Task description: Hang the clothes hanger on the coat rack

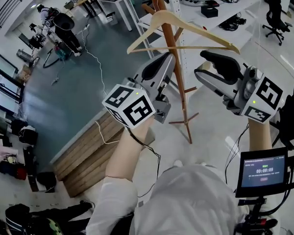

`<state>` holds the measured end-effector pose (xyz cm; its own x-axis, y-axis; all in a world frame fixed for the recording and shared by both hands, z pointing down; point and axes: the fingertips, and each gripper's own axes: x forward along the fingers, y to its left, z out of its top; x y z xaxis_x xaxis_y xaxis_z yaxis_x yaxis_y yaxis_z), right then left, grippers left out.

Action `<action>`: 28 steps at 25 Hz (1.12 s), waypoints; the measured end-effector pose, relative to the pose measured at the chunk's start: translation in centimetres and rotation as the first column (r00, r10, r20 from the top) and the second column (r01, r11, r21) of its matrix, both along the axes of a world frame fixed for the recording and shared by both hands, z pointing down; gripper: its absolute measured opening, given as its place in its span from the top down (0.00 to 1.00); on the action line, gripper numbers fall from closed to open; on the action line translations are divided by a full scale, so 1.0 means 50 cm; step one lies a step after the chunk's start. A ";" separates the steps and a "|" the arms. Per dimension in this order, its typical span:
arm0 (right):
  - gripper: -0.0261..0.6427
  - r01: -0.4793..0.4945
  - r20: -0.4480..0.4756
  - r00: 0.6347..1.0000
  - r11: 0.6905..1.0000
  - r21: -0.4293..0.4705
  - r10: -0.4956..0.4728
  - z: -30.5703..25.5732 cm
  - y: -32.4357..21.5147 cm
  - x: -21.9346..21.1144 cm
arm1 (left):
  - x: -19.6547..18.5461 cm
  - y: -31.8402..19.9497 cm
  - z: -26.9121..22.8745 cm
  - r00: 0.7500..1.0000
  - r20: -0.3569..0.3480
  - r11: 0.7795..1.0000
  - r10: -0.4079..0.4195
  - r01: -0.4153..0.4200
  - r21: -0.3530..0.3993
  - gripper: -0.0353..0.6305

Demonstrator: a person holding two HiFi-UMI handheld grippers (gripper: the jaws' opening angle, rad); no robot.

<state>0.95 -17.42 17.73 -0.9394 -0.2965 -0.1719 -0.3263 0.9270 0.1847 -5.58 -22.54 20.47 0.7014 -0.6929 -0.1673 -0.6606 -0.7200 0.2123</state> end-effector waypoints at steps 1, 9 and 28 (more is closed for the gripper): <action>0.67 0.002 0.035 0.999 1.000 -0.024 -0.001 0.009 0.006 0.006 | 0.009 0.012 0.007 1.000 0.000 1.000 0.008 -0.008 0.002 0.94; 0.71 -0.091 0.190 0.975 0.987 -0.134 0.116 0.103 0.022 0.049 | 0.061 0.068 0.122 0.997 -0.039 0.997 0.060 -0.062 -0.050 0.94; 0.74 -0.293 0.195 0.908 0.894 -0.339 0.372 0.330 0.004 0.162 | 0.178 0.077 0.350 0.984 -0.087 0.959 0.156 -0.172 -0.226 0.94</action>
<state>9.04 -17.22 34.25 -0.7141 -0.6574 -0.2407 -0.6236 0.7536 -0.2080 3.32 -18.68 37.94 0.8015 -0.5943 -0.0668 -0.5157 -0.7434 0.4258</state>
